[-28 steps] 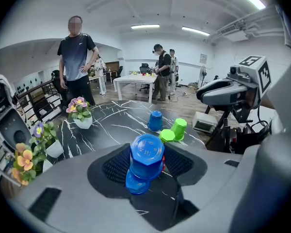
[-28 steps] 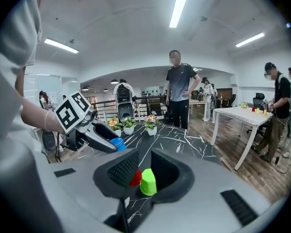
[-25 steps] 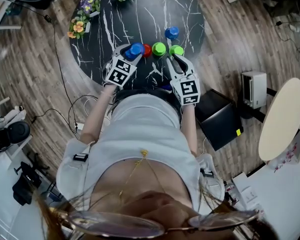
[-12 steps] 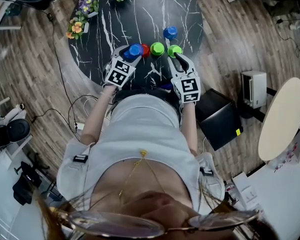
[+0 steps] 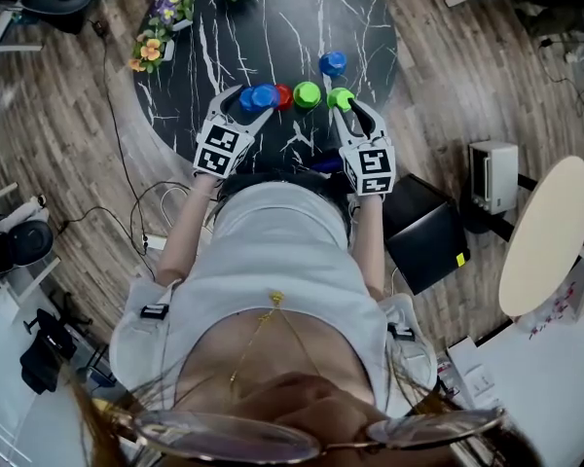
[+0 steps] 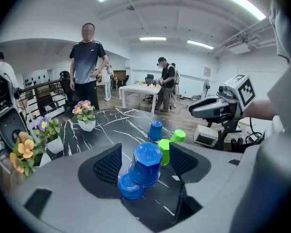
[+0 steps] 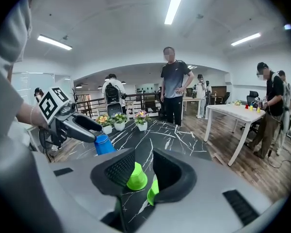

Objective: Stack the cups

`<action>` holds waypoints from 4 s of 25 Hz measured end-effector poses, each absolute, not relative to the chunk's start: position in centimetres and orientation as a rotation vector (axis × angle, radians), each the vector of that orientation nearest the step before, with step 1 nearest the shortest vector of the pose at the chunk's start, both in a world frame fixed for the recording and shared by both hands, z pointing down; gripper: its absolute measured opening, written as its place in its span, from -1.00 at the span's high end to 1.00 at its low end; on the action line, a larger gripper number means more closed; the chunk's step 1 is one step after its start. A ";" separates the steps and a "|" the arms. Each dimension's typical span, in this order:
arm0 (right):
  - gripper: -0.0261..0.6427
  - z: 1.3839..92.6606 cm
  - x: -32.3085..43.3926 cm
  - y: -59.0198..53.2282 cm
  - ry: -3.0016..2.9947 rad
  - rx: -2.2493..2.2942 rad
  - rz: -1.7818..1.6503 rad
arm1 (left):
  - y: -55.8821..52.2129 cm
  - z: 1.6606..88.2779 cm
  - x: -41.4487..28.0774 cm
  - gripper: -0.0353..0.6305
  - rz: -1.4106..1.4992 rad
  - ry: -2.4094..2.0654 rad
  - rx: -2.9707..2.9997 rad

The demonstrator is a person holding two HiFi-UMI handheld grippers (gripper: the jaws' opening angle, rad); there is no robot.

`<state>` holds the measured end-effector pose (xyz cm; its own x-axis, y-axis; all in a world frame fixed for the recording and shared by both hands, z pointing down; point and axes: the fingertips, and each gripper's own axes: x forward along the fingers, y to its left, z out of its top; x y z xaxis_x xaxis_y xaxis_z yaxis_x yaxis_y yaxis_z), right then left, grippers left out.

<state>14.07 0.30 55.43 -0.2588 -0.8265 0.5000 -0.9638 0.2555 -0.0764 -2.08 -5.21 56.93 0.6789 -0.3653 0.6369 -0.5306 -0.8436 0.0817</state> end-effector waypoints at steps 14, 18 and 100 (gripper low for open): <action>0.40 59.9 16.8 0.4 -2.065 1.601 0.577 | -4.1 53.8 -1.6 -0.01 0.694 -0.777 2.670; 0.38 60.8 17.0 0.1 -2.081 1.569 0.614 | -3.9 53.1 -1.8 0.02 0.671 -0.813 2.675; 0.23 59.0 10.2 -3.6 -2.220 1.145 0.426 | -1.7 51.6 -5.5 0.78 0.593 -0.938 2.629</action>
<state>10.17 -3.59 58.96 -0.4491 -0.6248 0.6387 -0.8170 0.5766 -0.0104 -5.52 -1.70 51.58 0.7036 -0.5341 0.4686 -0.6523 -0.7470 0.1280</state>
